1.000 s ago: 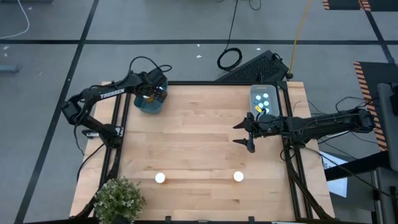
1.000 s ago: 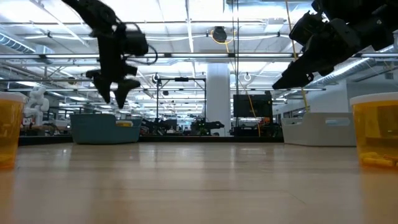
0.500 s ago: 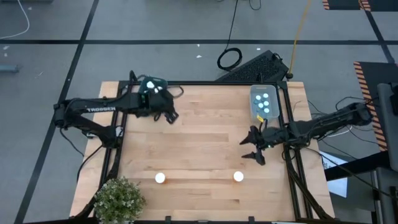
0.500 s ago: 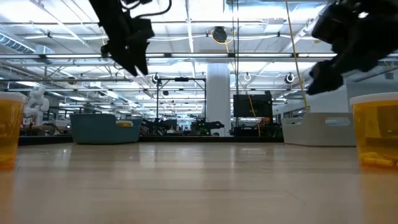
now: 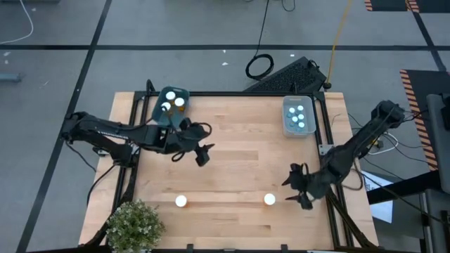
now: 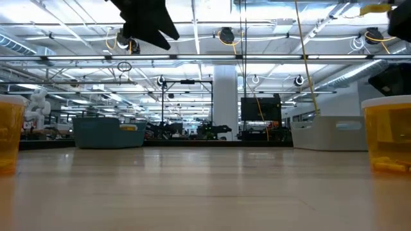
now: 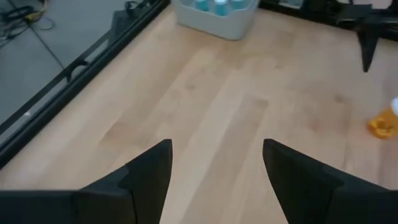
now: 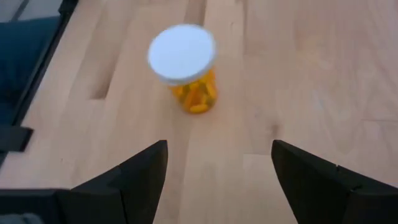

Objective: Pick and place medicine bottles into bin by pill shape (circle, oval)
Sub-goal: Put the orange capsule bottle into the blue bin

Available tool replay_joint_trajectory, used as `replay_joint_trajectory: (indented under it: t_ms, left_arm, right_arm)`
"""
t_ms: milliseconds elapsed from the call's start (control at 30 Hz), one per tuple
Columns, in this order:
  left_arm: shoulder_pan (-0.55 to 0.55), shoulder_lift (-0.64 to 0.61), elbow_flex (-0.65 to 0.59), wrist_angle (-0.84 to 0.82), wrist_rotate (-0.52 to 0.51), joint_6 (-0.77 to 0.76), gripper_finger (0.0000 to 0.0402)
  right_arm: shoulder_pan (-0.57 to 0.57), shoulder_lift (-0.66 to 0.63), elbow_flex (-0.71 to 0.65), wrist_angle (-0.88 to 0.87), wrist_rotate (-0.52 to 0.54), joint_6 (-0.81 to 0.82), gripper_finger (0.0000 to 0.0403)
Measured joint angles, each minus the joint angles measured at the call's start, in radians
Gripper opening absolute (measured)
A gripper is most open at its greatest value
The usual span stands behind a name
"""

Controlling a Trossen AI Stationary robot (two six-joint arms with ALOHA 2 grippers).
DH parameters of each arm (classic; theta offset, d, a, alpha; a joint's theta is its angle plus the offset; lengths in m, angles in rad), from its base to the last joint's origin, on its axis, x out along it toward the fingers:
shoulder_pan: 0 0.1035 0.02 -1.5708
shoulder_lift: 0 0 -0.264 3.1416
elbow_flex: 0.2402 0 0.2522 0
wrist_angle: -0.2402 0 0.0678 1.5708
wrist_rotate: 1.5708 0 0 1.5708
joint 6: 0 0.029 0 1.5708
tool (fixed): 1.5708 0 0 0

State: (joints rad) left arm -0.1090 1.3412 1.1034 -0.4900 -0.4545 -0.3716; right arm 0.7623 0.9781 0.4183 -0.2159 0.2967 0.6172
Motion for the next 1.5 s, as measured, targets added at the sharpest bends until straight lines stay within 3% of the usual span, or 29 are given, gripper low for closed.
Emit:
replay_joint_trajectory:
  t_ms: [200,567,733,1167,1500]
  left_arm:
    - [-0.040,0.018,0.000,0.027,-0.002,0.000,0.0255]
    - [-0.041,0.050,-0.001,0.053,0.000,0.011,0.0255]
    - [-0.040,0.055,0.000,0.073,0.000,0.023,0.0255]
    - [-0.036,0.054,0.000,0.138,0.001,0.045,0.0255]
    - [-0.047,0.064,0.000,0.234,0.043,0.048,0.0255]
  right_arm:
    - [0.063,0.194,0.000,0.181,0.069,0.000,0.0279]
    - [0.071,0.529,0.001,0.576,0.102,-0.035,0.0279]
    - [0.073,0.640,0.002,0.697,0.177,-0.049,0.0278]
    - [0.011,0.837,0.002,1.028,0.219,-0.163,0.0209]
    - [-0.090,0.847,0.002,1.087,0.170,-0.185,0.0169]
